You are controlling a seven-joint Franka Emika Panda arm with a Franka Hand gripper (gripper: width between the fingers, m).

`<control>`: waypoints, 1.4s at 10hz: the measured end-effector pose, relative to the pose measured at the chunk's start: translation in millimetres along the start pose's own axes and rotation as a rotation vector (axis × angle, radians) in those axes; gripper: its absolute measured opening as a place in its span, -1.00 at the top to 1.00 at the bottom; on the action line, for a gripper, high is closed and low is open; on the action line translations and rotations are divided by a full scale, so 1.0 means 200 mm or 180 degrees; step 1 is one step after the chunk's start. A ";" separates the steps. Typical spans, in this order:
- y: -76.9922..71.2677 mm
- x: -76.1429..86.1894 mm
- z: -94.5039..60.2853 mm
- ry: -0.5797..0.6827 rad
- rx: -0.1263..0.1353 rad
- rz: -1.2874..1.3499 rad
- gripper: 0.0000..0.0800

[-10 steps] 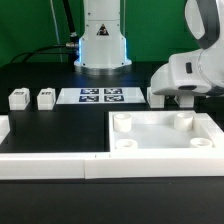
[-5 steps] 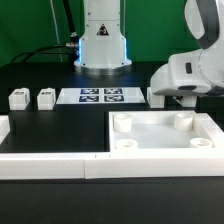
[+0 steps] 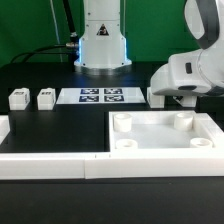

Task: Assemble square table

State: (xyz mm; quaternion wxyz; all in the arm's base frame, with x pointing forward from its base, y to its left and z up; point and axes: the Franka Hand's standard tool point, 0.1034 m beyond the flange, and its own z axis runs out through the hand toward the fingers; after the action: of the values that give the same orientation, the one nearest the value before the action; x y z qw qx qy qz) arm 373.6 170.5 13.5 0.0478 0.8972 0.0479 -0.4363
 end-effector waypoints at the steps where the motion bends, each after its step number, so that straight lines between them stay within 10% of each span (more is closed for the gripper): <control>1: 0.05 -0.05 -0.12 0.0022 0.0021 -0.0090 0.27; 5: 0.22 -0.25 -0.46 0.0313 0.0111 -0.0223 0.27; 8: 0.21 -0.19 -0.51 0.1219 0.0165 -0.0190 0.27; 12: 0.36 -0.07 -0.84 0.2033 0.0206 -0.0352 0.27; 14: 0.36 -0.05 -0.85 0.2496 0.0213 -0.0331 0.27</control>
Offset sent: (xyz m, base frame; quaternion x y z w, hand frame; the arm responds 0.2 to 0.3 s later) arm 0.0238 -0.0310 0.0828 0.0123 -0.0170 -0.0253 0.9995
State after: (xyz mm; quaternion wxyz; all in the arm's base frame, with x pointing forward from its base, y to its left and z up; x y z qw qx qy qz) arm 508.8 121.2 128.4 -0.0255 0.9932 0.0938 -0.0638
